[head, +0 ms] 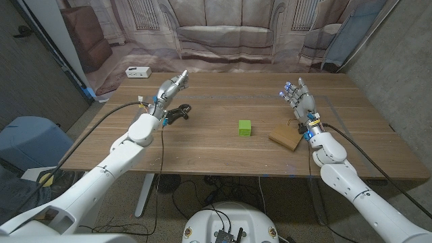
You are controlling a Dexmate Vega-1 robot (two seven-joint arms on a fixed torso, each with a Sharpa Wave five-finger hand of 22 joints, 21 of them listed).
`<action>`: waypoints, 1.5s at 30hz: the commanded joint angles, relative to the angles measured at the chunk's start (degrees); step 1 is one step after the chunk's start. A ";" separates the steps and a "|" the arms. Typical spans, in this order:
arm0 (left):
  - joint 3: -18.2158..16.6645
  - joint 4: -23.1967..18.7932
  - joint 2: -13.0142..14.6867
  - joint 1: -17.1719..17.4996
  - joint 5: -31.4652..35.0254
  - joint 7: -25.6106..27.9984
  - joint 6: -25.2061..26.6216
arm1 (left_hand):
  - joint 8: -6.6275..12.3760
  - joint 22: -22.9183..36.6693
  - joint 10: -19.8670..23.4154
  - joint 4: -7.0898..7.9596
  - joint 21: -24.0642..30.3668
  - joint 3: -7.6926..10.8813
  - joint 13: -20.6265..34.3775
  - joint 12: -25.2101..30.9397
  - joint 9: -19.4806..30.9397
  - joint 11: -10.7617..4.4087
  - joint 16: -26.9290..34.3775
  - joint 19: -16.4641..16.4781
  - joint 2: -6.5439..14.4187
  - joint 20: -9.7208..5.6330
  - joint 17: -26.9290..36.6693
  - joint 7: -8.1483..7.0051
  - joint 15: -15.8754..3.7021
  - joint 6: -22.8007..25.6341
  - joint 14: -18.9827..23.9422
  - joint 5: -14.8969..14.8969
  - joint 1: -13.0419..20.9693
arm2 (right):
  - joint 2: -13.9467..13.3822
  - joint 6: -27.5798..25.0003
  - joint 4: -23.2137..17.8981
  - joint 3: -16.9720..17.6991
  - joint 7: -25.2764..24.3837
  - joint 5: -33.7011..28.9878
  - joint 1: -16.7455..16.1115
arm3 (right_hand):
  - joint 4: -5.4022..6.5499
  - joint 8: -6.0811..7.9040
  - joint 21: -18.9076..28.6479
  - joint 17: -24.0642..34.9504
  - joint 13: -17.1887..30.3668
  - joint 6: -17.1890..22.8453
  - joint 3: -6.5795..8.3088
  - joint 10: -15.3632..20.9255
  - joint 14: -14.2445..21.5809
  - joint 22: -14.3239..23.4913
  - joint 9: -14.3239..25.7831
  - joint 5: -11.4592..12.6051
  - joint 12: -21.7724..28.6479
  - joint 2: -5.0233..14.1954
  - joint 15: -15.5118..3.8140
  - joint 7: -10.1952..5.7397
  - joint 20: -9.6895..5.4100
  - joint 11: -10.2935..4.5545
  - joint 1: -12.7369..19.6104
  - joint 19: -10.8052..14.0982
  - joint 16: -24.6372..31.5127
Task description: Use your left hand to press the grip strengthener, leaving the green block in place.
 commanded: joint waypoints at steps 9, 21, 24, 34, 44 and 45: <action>1.09 -0.95 -1.20 -0.15 -4.74 -2.79 1.84 | 0.04 0.13 -0.90 -0.04 -0.61 -0.65 0.05 -0.14 0.11 0.21 -0.10 -0.73 -0.22 -0.11 0.03 -0.36 0.31 -0.72 -0.81 0.46 -0.89 | -5.88 -3.44 -2.43 -0.84 -1.79 -6.94 0.82 | -0.26 -0.28 -0.23 0.09 0.18 -0.36 -0.48 0.20 -0.37 0.08 0.06 -0.09 0.06 -0.20 -0.35 -0.37 -0.53 -0.17 -0.04 -0.22 -0.14; 1.48 0.01 -2.18 -0.32 -5.48 -3.13 1.06 | 0.21 0.12 -0.69 -0.25 -1.03 -1.09 -0.13 0.30 0.07 -0.69 0.14 -0.68 -0.37 -1.44 -0.03 -0.80 -0.49 -1.27 -1.10 0.48 -1.45 | -6.08 -2.87 -1.14 -2.06 -2.34 -9.87 2.05 | -0.18 -0.51 -0.77 0.09 0.15 -0.83 -0.62 -1.56 -2.06 0.08 0.02 -0.05 -0.61 -0.18 -0.22 -0.68 -0.35 -0.34 -0.17 -1.95 -0.75; 1.67 -0.24 -1.71 -0.35 -5.22 -3.41 1.48 | 0.22 0.11 -2.11 -0.41 -1.84 -1.30 -0.24 -0.04 0.06 -0.73 -0.12 -1.98 -0.37 -1.02 -0.06 -0.94 -0.63 -1.74 -2.33 0.52 -1.69 | -6.26 -3.69 -1.38 -2.38 -2.91 -10.50 2.31 | -0.14 -0.52 -0.86 0.10 0.15 -0.83 -0.68 -1.96 -2.68 0.08 0.00 -0.05 -0.71 -0.20 -0.20 -0.83 -0.41 -0.36 -0.25 -2.42 -0.94; 1.76 0.19 -1.10 -0.29 -5.31 -4.25 1.42 | -0.19 0.12 -5.00 -0.73 -3.15 -1.71 -0.43 -0.38 0.01 -0.67 -0.33 -3.99 -0.21 -1.52 -0.11 -2.03 -0.01 -4.66 -5.11 0.62 -2.16 | -6.12 -5.01 -1.60 -3.30 -3.63 -11.17 2.90 | 0.00 -1.89 -0.97 0.06 0.00 -6.62 -1.25 -4.27 -4.64 0.11 -0.16 0.02 -1.01 -0.70 -1.28 -2.19 -1.48 -2.12 -0.85 -4.96 -1.12; 2.35 1.65 -1.85 -1.12 -5.45 -5.29 0.46 | -0.17 0.11 -5.85 -0.90 -3.82 -1.94 -0.52 -0.29 -0.02 -1.34 -0.37 -5.31 -0.25 -1.92 -0.13 -1.88 -0.39 -5.89 -6.35 0.64 -2.36 | -5.47 -4.72 -1.74 -3.17 -4.14 -10.06 1.97 | 0.02 -1.77 -1.09 -0.06 -0.11 -9.71 -1.44 -7.73 -7.67 0.10 -0.27 0.11 -1.35 -0.69 -1.27 -2.18 -1.72 -2.17 -1.02 -8.02 -1.47; 2.39 1.72 -1.89 -1.18 -5.38 -5.27 0.43 | -0.14 0.11 -5.89 -0.91 -3.84 -1.96 -0.53 -0.28 -0.02 -1.38 -0.36 -5.34 -0.25 -1.96 -0.14 -1.88 -0.40 -5.90 -6.40 0.64 -2.36 | -5.43 -4.64 -1.77 -3.12 -4.33 -10.10 1.89 | 0.02 -1.75 -1.06 -0.07 -0.11 -9.77 -1.45 -7.66 -7.63 0.10 -0.27 0.12 -1.29 -0.69 -1.31 -2.18 -1.73 -2.17 -1.01 -8.01 -1.43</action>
